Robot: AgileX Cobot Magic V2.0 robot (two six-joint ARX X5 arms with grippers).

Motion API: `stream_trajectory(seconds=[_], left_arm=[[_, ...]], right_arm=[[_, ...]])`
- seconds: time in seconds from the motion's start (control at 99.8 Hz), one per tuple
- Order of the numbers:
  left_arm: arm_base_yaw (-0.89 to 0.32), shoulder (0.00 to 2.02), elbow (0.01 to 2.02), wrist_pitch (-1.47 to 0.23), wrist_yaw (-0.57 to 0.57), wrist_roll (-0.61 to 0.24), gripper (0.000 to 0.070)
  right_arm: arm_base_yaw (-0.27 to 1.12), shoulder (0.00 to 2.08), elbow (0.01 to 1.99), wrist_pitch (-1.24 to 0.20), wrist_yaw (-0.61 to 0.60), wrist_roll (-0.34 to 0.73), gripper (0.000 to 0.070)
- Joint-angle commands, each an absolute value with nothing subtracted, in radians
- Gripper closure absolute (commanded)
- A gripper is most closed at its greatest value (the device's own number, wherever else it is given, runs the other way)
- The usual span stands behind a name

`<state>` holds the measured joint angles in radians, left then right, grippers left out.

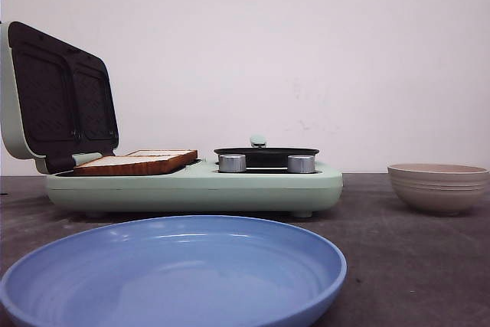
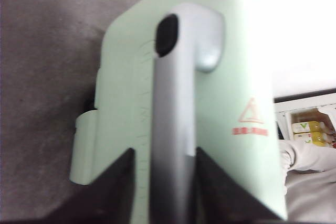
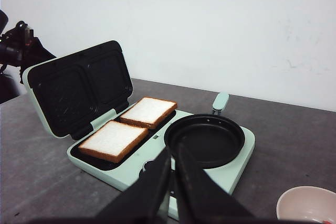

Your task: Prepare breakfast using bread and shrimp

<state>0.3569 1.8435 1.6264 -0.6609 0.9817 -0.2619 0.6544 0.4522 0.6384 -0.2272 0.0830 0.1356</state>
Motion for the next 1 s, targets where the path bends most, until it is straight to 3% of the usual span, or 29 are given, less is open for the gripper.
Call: stream_trajectory(seconds=[0.0,0.461,0.992], left_arm=[[0.361,1.864,1.646,-0.66,0.966,-0.256,0.07],[0.344,1.863,1.646,-0.658,1.05,-0.305,0.07],[0.212,1.863,1.647,-0.655,1.074,-0.307,0.07]], right_arm=[[0.663,0.456,0.641,-0.218,0.088,0.144,0.0696],[0.663,0.456,0.641,-0.218,0.088,0.15,0.0696],[0.663,0.456,0.641,-0.213,0.088,0.15,0.0696]])
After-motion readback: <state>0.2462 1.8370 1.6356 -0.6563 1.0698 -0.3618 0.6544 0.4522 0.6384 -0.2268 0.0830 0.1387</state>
